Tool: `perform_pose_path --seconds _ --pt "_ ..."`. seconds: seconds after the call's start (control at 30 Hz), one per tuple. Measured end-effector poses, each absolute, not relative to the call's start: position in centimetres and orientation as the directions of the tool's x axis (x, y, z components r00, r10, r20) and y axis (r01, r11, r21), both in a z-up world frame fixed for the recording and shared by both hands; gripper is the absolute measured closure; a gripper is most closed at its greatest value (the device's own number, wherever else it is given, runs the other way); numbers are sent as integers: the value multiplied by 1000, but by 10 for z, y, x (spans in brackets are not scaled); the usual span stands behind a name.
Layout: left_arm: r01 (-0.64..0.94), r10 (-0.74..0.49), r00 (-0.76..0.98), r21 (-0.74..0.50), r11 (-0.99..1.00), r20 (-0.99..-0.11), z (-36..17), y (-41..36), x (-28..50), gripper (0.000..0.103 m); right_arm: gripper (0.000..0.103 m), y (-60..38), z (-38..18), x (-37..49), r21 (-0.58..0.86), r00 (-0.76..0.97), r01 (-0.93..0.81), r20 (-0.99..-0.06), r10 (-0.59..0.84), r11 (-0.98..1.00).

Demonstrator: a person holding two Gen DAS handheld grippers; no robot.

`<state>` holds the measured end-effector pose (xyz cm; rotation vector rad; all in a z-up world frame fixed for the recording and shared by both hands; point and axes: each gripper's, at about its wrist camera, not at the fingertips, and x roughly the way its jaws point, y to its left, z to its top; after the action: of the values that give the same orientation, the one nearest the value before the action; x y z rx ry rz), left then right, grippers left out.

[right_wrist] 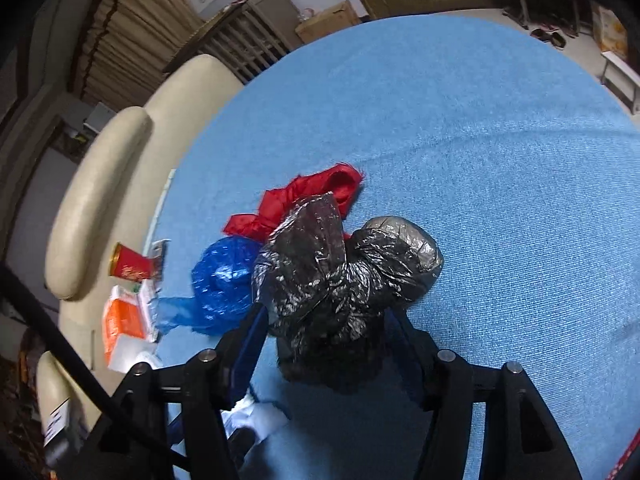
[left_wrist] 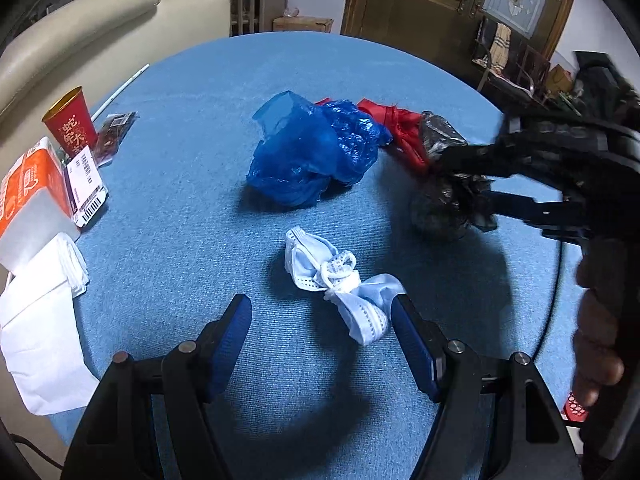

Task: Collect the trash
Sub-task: 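Grasp the black plastic bag with the right gripper and lift it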

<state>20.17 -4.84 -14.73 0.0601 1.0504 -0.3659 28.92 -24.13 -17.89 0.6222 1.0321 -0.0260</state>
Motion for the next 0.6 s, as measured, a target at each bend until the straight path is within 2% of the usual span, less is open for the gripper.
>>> perform_pose_path --seconds 0.1,0.6 --pt "343 -284 438 -134 930 -853 -146 -48 201 30 38 -236 -186 296 423 503 321 -834 227 847" --pt "384 -318 386 -162 909 -866 -150 -57 206 30 40 -239 -193 294 370 526 286 -831 178 884"
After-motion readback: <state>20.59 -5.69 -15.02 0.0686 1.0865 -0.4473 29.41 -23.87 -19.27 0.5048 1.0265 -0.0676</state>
